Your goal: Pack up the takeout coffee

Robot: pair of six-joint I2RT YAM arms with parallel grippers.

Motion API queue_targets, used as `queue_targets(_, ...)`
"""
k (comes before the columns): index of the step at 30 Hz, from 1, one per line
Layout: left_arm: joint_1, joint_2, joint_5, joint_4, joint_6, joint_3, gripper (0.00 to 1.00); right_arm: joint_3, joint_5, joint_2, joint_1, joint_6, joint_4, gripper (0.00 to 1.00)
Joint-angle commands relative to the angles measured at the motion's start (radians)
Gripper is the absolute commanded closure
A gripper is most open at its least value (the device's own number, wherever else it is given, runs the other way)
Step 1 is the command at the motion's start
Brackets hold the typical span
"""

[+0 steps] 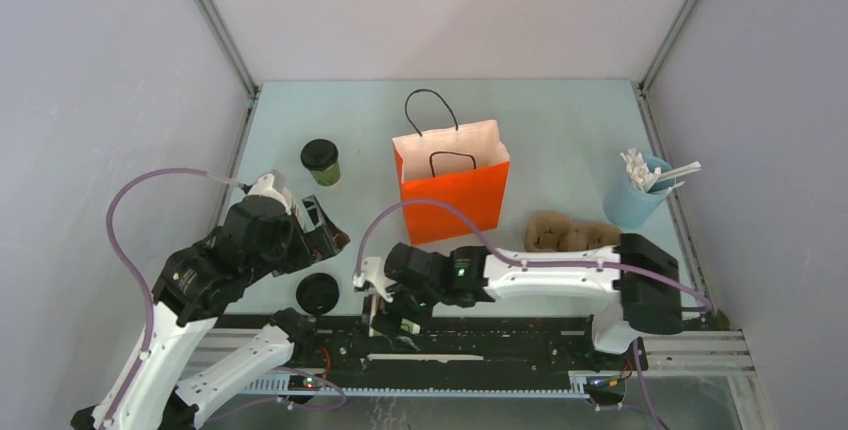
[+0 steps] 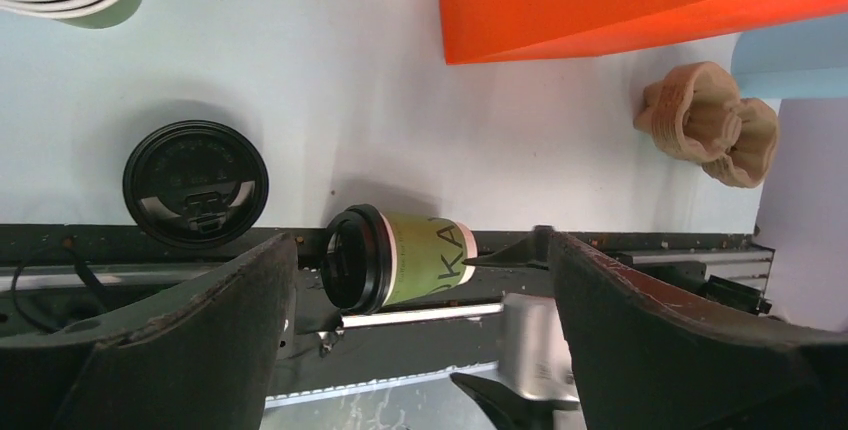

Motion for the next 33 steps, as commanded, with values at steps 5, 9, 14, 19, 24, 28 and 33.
queue_targets(5,0.010,-0.062,-0.047,-0.061,-0.040,0.027,0.00,0.056,0.142,0.113,0.042,0.003,0.146,0.02)
queue_targets(9,0.010,-0.097,-0.072,-0.094,-0.053,0.037,0.00,0.056,0.244,0.151,0.046,-0.019,0.175,0.02)
queue_targets(14,0.010,-0.118,-0.073,-0.105,-0.072,0.034,0.00,0.056,0.335,0.185,0.045,-0.093,0.224,0.03)
queue_targets(19,0.010,-0.122,-0.075,-0.109,-0.076,0.046,0.00,0.056,0.301,0.223,0.048,-0.122,0.293,0.05)
queue_targets(24,0.011,-0.119,-0.067,-0.125,-0.071,0.058,0.00,0.047,0.262,0.223,0.047,-0.138,0.329,0.11)
queue_targets(28,0.011,-0.109,-0.063,-0.125,-0.068,0.069,0.00,-0.019,0.272,0.142,0.034,-0.130,0.405,0.19)
queue_targets(33,0.010,-0.089,-0.059,-0.109,-0.048,0.073,0.00,-0.072,0.286,0.058,0.002,-0.134,0.513,0.27)
